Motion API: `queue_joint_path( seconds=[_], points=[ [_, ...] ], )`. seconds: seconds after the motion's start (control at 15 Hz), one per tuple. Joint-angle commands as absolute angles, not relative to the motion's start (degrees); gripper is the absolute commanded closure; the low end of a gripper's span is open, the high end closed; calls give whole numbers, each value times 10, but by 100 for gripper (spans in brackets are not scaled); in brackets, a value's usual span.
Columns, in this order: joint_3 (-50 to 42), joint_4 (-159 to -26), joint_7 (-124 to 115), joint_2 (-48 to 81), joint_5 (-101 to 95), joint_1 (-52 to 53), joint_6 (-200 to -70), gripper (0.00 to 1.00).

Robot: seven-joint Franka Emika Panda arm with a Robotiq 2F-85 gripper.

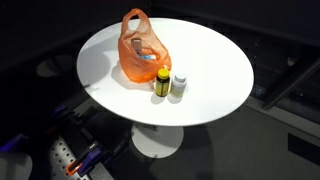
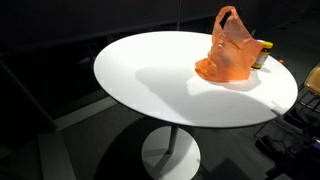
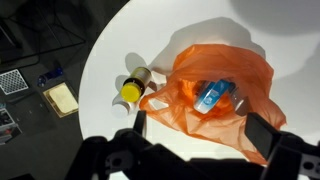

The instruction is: Remove the white bottle from the plastic bag

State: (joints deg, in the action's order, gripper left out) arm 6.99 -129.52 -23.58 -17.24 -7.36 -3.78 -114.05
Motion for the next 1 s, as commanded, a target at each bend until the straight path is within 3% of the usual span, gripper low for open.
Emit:
queue_joint_path(
  seconds=[0.0, 0.47, 0.93],
  points=[
    [64, -1257, -281, -104, -107, -45, -1153, 0],
    [34, -1226, -276, -24, -110, -32, -1175, 0],
    [24, -1239, -275, -26, -108, -24, -1177, 0]
  ],
)
